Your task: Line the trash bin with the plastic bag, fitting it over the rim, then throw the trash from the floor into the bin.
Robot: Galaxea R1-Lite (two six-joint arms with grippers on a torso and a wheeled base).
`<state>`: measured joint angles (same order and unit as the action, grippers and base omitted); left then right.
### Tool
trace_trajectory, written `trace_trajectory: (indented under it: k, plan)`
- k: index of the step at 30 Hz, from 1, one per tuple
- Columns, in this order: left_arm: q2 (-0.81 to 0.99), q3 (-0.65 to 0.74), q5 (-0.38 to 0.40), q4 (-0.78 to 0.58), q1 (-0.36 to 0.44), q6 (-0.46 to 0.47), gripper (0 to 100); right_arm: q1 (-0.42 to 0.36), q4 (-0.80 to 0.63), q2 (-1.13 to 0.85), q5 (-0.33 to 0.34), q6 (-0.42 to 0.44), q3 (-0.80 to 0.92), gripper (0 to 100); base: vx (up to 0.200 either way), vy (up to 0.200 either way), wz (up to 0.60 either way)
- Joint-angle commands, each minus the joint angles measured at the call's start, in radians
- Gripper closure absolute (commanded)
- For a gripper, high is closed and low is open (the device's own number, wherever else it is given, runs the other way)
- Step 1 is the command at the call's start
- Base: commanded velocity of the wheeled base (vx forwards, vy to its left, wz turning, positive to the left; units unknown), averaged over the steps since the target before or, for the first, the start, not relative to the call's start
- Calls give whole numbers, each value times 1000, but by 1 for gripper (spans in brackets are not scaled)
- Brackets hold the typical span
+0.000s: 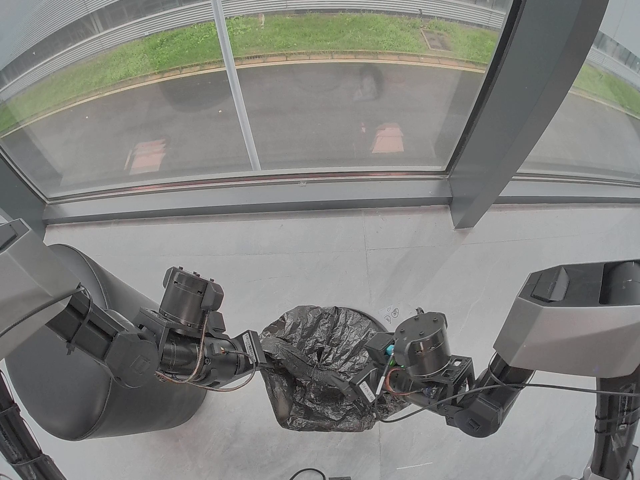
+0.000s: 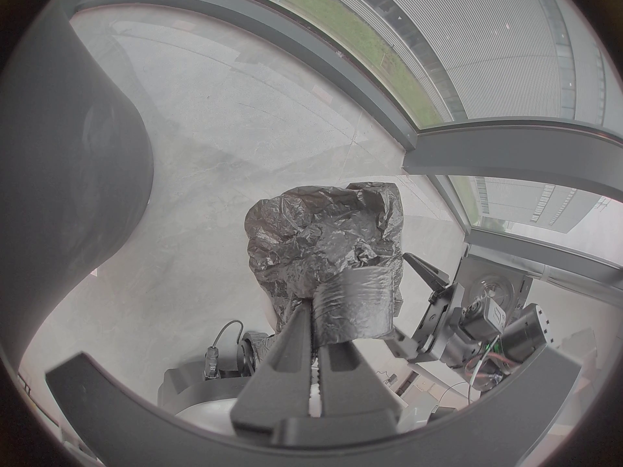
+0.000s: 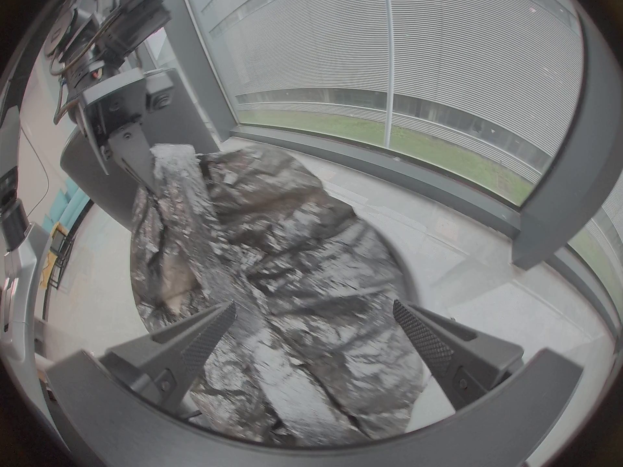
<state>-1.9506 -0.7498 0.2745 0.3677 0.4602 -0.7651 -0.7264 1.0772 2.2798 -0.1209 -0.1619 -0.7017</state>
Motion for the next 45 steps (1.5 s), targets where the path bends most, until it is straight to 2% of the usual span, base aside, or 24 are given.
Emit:
trace_trajectory:
  k: [1, 9, 14, 15, 17, 32, 37, 41, 45]
  plan:
    - [1, 3, 0, 7, 0, 0, 100, -51, -39, 10, -11, -14, -62, 0, 0, 0, 0]
    - [-4, -2, 0, 10, 0, 0, 100, -90, -60, 47, -75, -64, -88, 0, 0, 0, 0]
    - [-1, -2, 0, 10, 0, 0, 100, -99, -62, 79, -134, -94, -107, 0, 0, 0, 0]
    - [-1, -2, 0, 10, 0, 0, 100, -104, -62, 98, -174, -111, -119, 0, 0, 0, 0]
    - [-2, -2, 0, 10, 0, 0, 100, -104, -63, 110, -194, -113, -128, 0, 0, 0, 0]
    - [1, -3, 0, 10, 0, 0, 100, -122, -51, 118, -203, -111, -94, 0, 0, 0, 0]
    - [1, -3, 0, 10, 0, 0, 100, -110, -48, 116, -209, -107, -105, 0, 0, 0, 0]
    - [2, -2, 0, 11, 0, 0, 100, -85, -25, 116, -249, -107, -127, 0, 0, 0, 0]
    - [10, 3, 0, 11, 0, 0, 100, -67, 18, 113, -257, -105, -134, 0, 0, 0, 0]
